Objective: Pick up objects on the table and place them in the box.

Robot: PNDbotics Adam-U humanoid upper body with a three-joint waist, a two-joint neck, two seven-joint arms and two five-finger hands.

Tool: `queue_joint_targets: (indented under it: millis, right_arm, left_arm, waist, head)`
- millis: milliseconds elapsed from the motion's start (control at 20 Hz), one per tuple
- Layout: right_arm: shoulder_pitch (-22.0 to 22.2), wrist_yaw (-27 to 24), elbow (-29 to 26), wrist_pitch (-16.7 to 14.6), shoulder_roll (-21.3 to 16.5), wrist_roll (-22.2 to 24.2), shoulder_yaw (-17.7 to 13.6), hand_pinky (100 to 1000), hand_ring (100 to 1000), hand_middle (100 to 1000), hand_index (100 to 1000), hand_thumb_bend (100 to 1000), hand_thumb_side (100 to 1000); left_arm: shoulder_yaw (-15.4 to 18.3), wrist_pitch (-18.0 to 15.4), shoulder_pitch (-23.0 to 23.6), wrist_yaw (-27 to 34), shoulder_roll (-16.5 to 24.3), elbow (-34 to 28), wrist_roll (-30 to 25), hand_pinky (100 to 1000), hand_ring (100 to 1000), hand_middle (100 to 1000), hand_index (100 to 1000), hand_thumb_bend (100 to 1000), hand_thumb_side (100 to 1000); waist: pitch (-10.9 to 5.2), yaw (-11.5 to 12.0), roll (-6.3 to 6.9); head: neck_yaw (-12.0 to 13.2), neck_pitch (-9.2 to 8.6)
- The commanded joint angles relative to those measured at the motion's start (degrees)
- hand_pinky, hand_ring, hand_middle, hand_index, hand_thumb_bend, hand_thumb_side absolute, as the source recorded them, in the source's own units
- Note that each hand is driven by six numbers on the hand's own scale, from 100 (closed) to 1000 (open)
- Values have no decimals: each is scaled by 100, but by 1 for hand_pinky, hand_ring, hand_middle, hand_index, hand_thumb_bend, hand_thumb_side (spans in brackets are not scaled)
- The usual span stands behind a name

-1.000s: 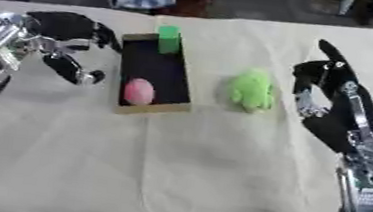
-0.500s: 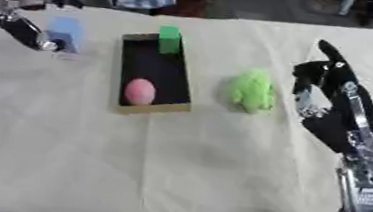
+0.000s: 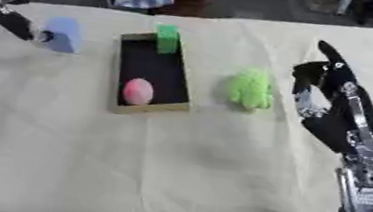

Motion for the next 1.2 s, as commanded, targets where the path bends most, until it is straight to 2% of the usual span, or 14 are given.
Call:
queue_joint_targets:
  millis: [50,200,500,650,900,1200]
  right_arm:
    - [-111,-60,-45,-22,-101,31,21,802,732,668,995,100,474]
    - [-158,-89,-27,-27,-135,37,29,802,732,668,995,100,476]
    - [-234,-143,4,-43,-192,56,49,802,732,667,995,100,480]
    - [-268,-167,16,-50,-205,69,60,802,732,667,995,100,480]
    - [-303,-195,38,-56,-218,80,69,802,732,666,995,100,483]
    - [-336,-226,52,-65,-227,103,88,802,732,666,996,100,485]
  left_arm:
    - [227,51,-201,-205,52,300,231,837,836,878,953,378,383]
    - [371,86,-251,-226,94,499,385,836,834,872,947,362,332]
    - [527,246,-310,-273,171,682,650,827,823,858,939,337,317]
    - [570,349,-314,-295,159,715,873,824,818,852,934,325,267]
    - [573,498,-307,-343,115,775,1312,823,818,855,933,311,263]
    - [567,526,-293,-424,46,950,1242,819,815,847,928,309,281]
  waist:
    - [44,-27,-90]
    - [140,-74,-105]
    - [309,-123,-121]
    - [366,-154,-136]
    - [433,-194,-160]
    - [501,-244,-162]
  head:
    - [58,-13]
    - [105,-13]
    - [311,-13]
    - [408,-13]
    - [468,-13]
    - [480,-13]
